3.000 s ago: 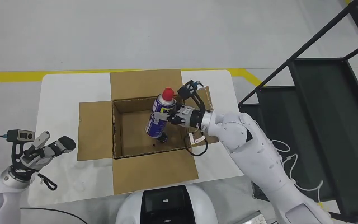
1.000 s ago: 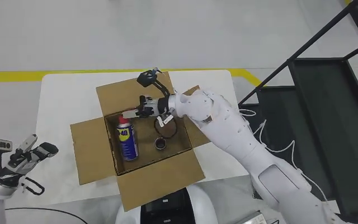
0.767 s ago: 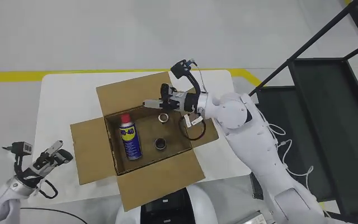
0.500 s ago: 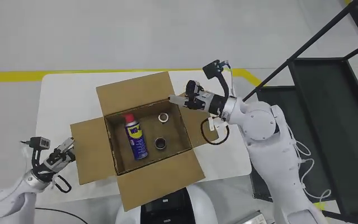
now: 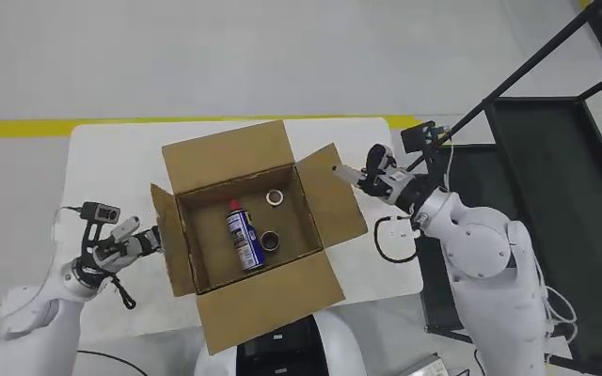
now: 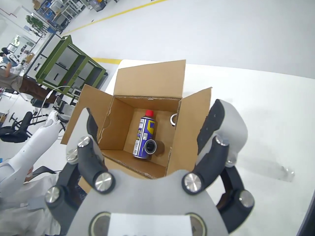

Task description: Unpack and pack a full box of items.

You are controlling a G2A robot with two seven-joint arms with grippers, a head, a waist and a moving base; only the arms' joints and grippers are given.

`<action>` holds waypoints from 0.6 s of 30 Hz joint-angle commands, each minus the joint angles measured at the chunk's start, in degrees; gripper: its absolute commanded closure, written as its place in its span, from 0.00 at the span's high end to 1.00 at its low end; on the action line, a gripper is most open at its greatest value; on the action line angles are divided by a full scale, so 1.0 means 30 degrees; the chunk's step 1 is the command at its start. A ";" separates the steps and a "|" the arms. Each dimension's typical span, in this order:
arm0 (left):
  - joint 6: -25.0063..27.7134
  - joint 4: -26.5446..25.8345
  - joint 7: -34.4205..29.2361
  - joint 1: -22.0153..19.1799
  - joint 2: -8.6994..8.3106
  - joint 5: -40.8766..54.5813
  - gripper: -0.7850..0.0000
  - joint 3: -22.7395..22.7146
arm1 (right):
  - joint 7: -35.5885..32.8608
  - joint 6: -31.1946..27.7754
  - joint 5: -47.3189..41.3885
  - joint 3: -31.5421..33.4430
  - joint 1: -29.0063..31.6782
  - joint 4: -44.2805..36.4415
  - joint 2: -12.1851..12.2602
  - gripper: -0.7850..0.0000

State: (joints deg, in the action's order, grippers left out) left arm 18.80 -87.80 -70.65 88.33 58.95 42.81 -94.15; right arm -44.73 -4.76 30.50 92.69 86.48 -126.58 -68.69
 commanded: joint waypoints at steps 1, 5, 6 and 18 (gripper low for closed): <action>-0.0005 -0.0001 -0.0061 -0.0606 0.0076 -0.0406 1.00 0.0912 | 0.0359 -0.0047 -0.0049 0.0424 0.0555 -0.0331 0.0028 1.00; -0.0105 0.0495 0.0040 -0.1711 0.0241 -0.1264 1.00 0.2496 | 0.0867 -0.0144 -0.0208 0.1274 0.1705 -0.0616 0.0088 1.00; -0.0122 0.0650 0.0068 -0.1941 0.0280 -0.1420 1.00 0.2833 | 0.1048 -0.0199 -0.0221 0.1492 0.1983 -0.0623 0.0100 1.00; -0.0049 0.0449 0.0723 -0.2565 0.0374 -0.2893 1.00 0.4076 | 0.2452 -0.1029 -0.0986 0.1880 0.4584 0.1967 0.0133 1.00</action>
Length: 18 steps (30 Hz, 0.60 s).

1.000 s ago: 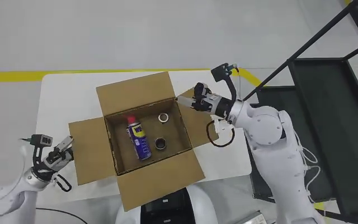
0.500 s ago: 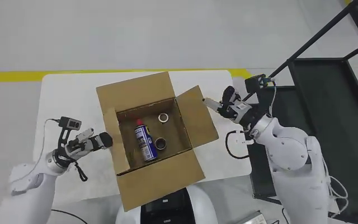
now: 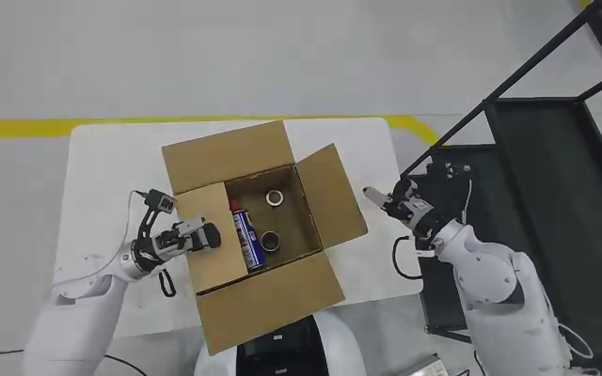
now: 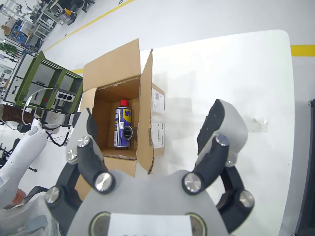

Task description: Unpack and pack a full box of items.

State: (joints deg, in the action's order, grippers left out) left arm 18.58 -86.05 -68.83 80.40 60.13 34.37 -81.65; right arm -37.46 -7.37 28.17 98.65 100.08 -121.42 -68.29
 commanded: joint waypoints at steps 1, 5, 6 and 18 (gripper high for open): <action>0.0040 -0.0312 0.0235 0.0196 -0.0038 -0.0112 1.00 -0.0193 | 0.0150 -0.0397 -0.0650 -0.0274 0.0039 0.0478 -0.0013 1.00; 0.0034 -0.0438 0.0316 0.0287 -0.0050 -0.0080 1.00 -0.0269 | 0.0332 -0.1861 -0.2454 -0.1359 -0.0418 0.1555 -0.0052 1.00; 0.0034 -0.0438 0.0316 0.0287 -0.0050 -0.0080 1.00 -0.0269 | 0.0285 -0.1993 -0.2596 -0.1539 -0.0517 0.1748 -0.0053 1.00; 0.0034 -0.0438 0.0316 0.0287 -0.0050 -0.0080 1.00 -0.0269 | 0.1337 -0.5270 -0.6466 -0.4418 -0.2787 0.3909 -0.0244 1.00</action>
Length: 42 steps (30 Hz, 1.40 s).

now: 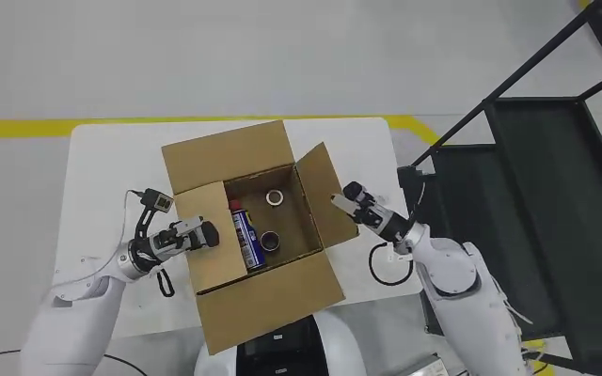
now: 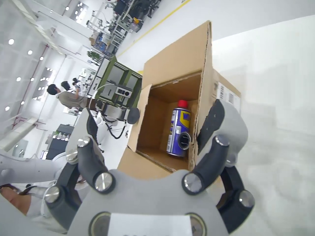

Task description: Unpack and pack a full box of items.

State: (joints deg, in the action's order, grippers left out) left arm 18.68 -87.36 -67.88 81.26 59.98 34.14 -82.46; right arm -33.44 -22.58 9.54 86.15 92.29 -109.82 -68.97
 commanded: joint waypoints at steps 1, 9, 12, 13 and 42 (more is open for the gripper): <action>0.0000 0.0000 0.0000 0.0000 0.0000 -0.0001 1.00 0.0000 | -0.0088 -0.0479 -0.0619 -0.0600 -0.0412 0.0215 -0.0038 1.00; 0.0000 0.0000 0.0000 0.0000 0.0000 -0.0001 1.00 0.0000 | -0.0732 -0.1085 -0.1525 -0.3890 -0.2389 0.2179 -0.0303 1.00; 0.0000 0.0000 0.0000 0.0000 0.0000 -0.0001 1.00 0.0000 | -0.0972 -0.1013 -0.1353 -0.5105 -0.3038 0.2790 -0.0421 1.00; 0.0000 0.0000 0.0000 0.0000 0.0000 -0.0001 1.00 0.0000 | -0.1153 -0.0908 -0.1188 -0.5472 -0.3248 0.2933 -0.0450 1.00; 0.0000 0.0000 0.0000 0.0000 0.0000 -0.0001 1.00 0.0000 | -0.2445 0.0500 0.0204 -0.7320 -0.4437 0.3383 -0.0389 1.00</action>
